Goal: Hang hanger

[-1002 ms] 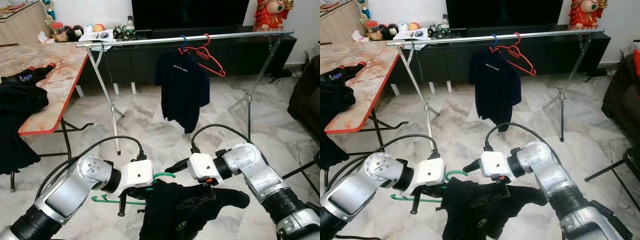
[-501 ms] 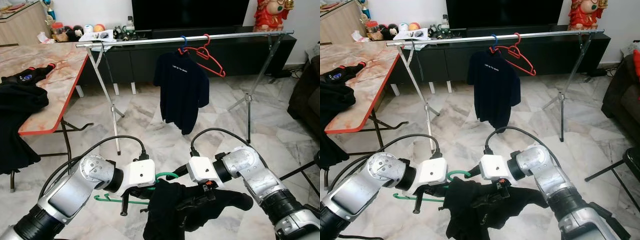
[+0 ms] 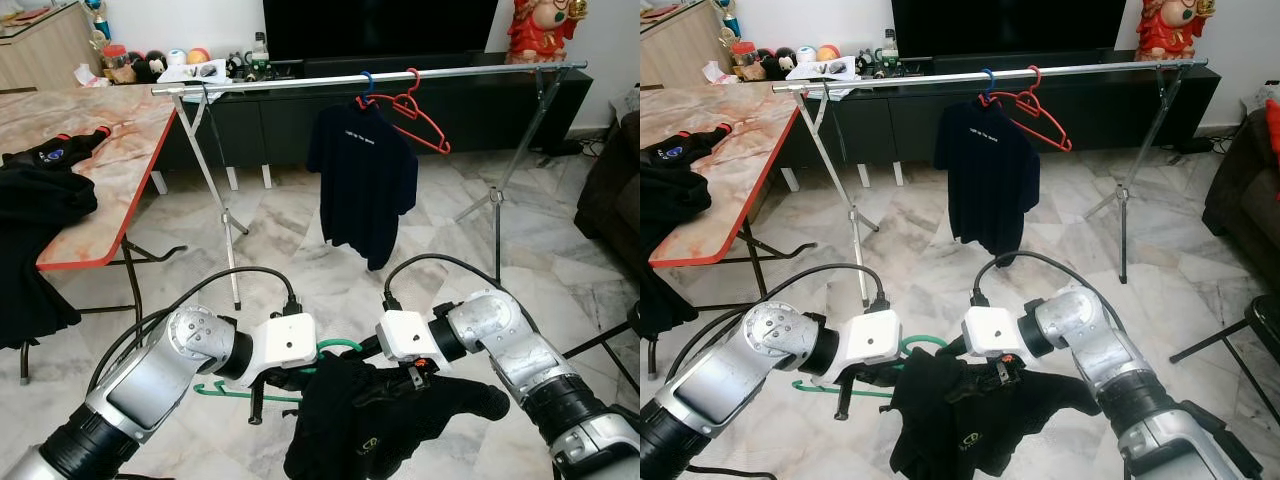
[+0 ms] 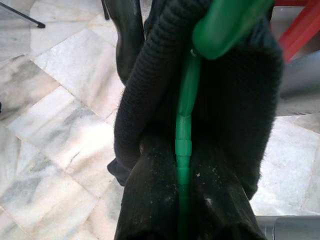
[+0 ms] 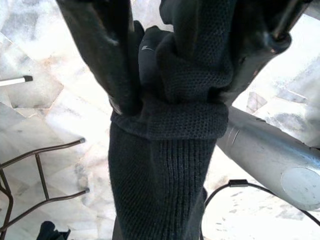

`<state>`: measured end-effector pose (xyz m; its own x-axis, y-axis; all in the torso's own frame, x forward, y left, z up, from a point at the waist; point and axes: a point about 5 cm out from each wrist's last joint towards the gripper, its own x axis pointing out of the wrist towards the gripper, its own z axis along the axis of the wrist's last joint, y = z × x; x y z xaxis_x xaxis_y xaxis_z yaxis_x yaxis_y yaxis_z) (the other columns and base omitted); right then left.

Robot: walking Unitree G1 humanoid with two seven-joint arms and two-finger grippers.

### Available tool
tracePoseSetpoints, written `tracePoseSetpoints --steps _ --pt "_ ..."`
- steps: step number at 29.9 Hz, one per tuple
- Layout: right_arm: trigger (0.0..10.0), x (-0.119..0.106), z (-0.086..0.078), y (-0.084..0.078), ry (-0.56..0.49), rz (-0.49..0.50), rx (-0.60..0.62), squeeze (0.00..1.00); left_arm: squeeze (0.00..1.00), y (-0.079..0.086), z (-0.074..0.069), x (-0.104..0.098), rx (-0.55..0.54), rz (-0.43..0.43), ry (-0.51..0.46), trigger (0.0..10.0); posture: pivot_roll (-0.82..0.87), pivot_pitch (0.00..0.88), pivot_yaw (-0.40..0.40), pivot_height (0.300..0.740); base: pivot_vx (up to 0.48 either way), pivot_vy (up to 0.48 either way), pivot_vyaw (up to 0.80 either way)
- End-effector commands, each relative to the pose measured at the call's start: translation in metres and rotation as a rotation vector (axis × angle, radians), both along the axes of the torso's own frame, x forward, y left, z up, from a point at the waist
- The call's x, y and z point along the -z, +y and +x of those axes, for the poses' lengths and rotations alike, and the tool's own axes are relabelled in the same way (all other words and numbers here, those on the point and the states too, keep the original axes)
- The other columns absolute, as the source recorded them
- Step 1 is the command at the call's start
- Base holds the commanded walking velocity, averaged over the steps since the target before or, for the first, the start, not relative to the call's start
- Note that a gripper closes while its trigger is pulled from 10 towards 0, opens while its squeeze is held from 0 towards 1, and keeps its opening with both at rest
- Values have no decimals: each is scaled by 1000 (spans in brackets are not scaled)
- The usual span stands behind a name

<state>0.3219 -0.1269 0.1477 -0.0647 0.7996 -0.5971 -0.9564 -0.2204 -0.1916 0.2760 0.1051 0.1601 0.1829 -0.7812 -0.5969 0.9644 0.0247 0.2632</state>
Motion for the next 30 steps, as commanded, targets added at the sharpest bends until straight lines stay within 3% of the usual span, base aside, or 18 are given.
tracePoseSetpoints --steps 1,20,30 --pt "0 0 1 1 -16 -16 -9 0 0 -3 4 -10 9 -21 -47 10000 59 78 53 740 0 0 0" --pt "0 2 4 1 -45 -41 8 0 0 -7 18 -15 -56 -43 -124 10000 56 79 55 740 0 0 0" --pt "0 3 4 -1 -48 -43 13 0 0 -7 19 -14 -58 -46 -119 10000 52 81 55 740 0 0 0"
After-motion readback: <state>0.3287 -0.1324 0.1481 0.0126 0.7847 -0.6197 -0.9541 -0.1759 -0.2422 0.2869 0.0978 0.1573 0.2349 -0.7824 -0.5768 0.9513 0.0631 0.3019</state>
